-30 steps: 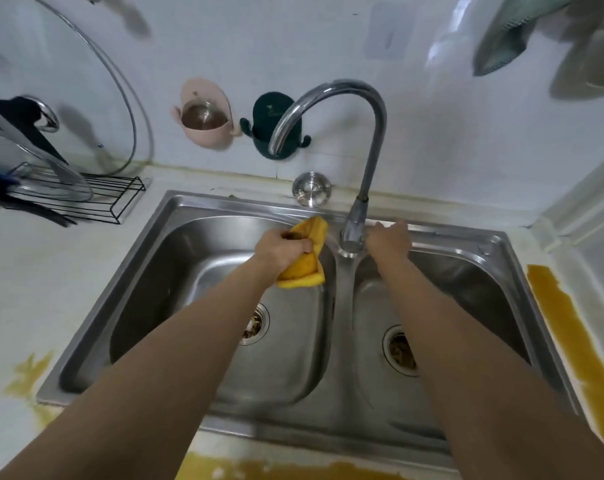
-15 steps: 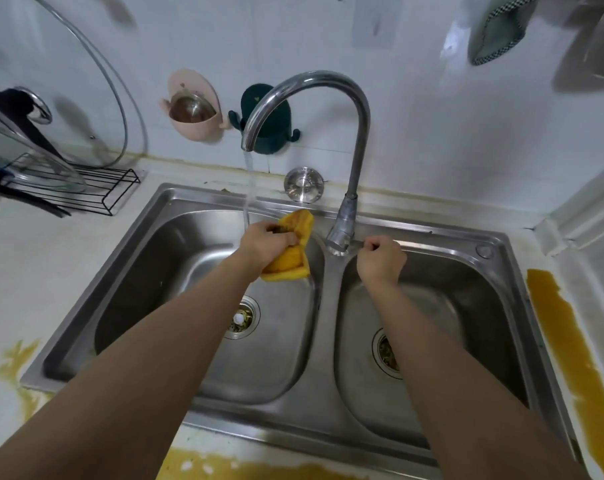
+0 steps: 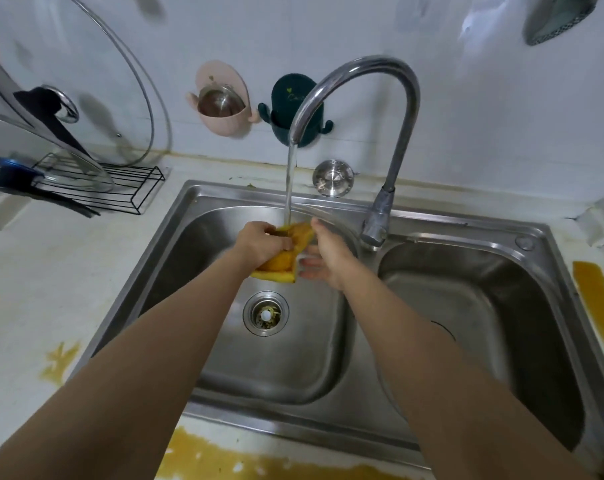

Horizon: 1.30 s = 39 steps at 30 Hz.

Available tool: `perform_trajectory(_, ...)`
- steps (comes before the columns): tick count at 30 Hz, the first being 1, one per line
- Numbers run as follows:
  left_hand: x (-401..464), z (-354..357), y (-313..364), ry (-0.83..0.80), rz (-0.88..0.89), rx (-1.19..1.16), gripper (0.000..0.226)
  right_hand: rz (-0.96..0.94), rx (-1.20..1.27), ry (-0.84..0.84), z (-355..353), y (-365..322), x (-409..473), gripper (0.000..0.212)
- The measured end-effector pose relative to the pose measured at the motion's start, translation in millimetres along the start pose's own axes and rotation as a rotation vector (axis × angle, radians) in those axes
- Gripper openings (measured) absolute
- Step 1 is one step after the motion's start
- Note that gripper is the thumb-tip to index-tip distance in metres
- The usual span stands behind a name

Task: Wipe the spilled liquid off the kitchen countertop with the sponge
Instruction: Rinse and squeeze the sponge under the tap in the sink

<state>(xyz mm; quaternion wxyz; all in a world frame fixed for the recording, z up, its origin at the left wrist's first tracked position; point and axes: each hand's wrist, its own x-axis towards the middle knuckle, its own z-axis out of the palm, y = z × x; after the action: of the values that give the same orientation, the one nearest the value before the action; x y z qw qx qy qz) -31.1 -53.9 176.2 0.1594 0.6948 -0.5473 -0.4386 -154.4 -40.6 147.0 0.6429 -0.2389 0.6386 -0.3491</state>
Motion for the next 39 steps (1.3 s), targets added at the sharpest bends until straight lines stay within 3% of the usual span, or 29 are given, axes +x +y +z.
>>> perform_trajectory(4, 15, -8, -8, -0.072, 0.084, 0.094, 0.039, -0.056, -0.061, 0.038, 32, -14, 12, 0.041)
perform_trajectory(9, 27, -11, -14, -0.187, 0.046, 0.148, 0.044, -0.118, -0.172, 0.207, 52, -19, 30, 0.023)
perform_trajectory(12, 27, -9, -15, -0.323, -0.073, 0.088, 0.051, -0.131, -0.235, 0.297, 55, -21, 30, 0.029)
perform_trajectory(15, 33, -3, -16, -0.372, 0.039, 0.173, 0.040, -0.101, -0.220, 0.304, 53, -14, 28, 0.043)
perform_trajectory(24, 32, -8, -16, -0.349, 0.326, 0.548, 0.032, -0.054, -0.362, 0.280, 62, -7, 32, 0.034)
perform_trajectory(29, 37, -7, -26, -0.360, 0.233, 0.227, 0.030, -0.004, -0.314, 0.139, 52, -9, 24, 0.029)
perform_trajectory(32, 44, -5, -30, -0.259, 0.184, 0.169, 0.040, 0.016, -0.191, 0.011, 38, -9, 21, 0.032)
perform_trajectory(34, 48, -1, -33, -0.169, 0.167, 0.285, 0.053, -0.063, -0.226, 0.073, 34, -11, 26, 0.019)
perform_trajectory(36, 50, 6, -32, -0.128, 0.179, 0.358, 0.053, -0.094, -0.296, 0.220, 38, -13, 33, 0.002)
perform_trajectory(39, 43, 15, -21, -0.120, 0.296, 0.488, 0.027, -0.051, -0.310, 0.281, 48, -13, 40, 0.023)
